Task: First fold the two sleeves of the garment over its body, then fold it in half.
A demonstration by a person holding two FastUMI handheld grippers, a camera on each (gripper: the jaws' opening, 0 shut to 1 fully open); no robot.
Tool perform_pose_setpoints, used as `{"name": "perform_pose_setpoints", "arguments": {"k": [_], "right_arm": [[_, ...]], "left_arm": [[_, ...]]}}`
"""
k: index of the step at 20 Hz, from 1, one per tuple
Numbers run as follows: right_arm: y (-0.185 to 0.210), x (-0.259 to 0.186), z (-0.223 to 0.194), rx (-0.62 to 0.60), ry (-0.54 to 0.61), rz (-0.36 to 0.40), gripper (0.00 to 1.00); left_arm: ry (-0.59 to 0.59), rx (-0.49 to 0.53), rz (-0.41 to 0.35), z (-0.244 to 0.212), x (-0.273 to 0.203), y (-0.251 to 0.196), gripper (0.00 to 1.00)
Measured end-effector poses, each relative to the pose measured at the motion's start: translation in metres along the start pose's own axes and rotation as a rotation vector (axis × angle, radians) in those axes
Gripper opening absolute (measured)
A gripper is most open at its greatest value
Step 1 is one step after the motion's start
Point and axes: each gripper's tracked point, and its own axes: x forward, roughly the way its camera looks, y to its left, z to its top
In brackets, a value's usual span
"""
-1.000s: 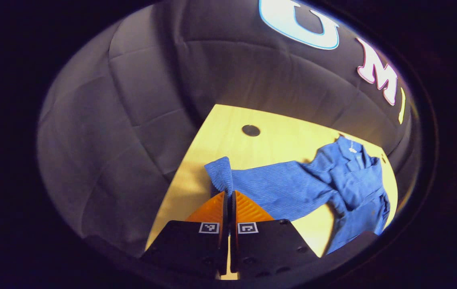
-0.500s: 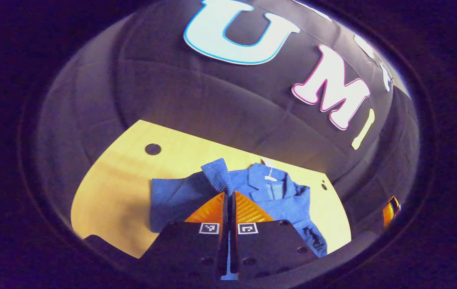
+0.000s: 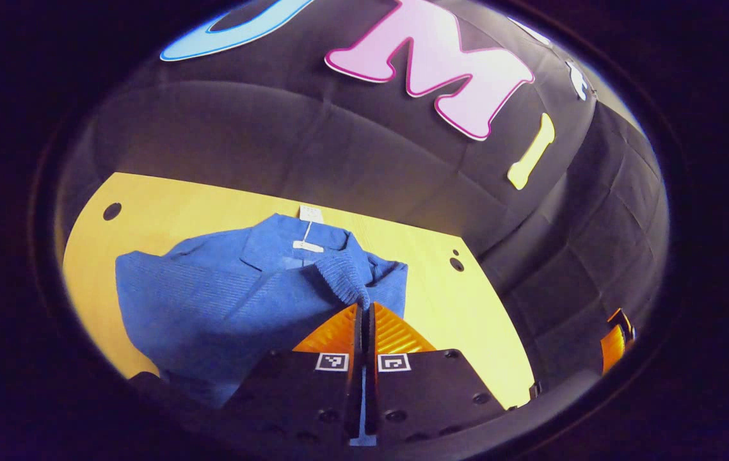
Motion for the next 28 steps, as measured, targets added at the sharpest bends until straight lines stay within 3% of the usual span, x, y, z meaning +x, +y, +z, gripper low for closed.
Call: {"name": "perform_pose_setpoints", "arguments": {"k": [5, 8, 9, 12, 16, 18, 20, 22, 25, 27, 28], "right_arm": [[-0.011, -0.001, -0.012, -0.011, 0.01, 0.002, 0.99], [-0.016, -0.001, -0.022, -0.013, 0.032, 0.004, 0.99], [-0.017, 0.0, -0.026, -0.007, 0.043, 0.002, 0.99], [-0.016, -0.004, -0.038, 0.034, 0.085, -0.011, 0.99], [-0.005, -0.024, -0.054, 0.069, 0.118, -0.05, 0.99], [0.002, -0.042, -0.073, 0.107, 0.161, -0.073, 0.99], [0.016, -0.064, -0.096, 0.131, 0.215, -0.086, 1.0], [0.032, -0.086, -0.119, 0.13, 0.267, -0.078, 1.0], [0.052, -0.11, -0.157, 0.027, 0.347, -0.037, 0.99], [0.055, -0.121, -0.188, 0.009, 0.419, -0.021, 1.0], [0.054, -0.122, -0.203, 0.021, 0.457, -0.019, 1.0]], "left_arm": [[0.055, 0.05, -0.001, -0.02, 0.05, -0.024, 0.01], [0.079, 0.057, -0.001, -0.031, 0.06, -0.026, 0.66], [0.075, 0.048, 0.007, -0.033, 0.06, -0.023, 0.82], [-0.009, 0.033, -0.058, -0.023, 0.038, -0.032, 0.84], [-0.309, 0.09, -0.214, 0.005, -0.056, -0.053, 0.85], [-0.486, 0.042, -0.155, 0.017, -0.1, -0.032, 0.84], [-0.449, -0.021, -0.187, -0.017, -0.123, -0.015, 0.82], [-0.431, 0.001, -0.124, -0.045, -0.158, 0.01, 0.83], [-0.473, 0.084, 0.026, -0.072, -0.225, 0.05, 0.84], [-0.582, 0.05, 0.179, -0.082, -0.275, 0.085, 0.81], [-0.574, 0.031, 0.194, -0.097, -0.289, 0.091, 0.71]]}}
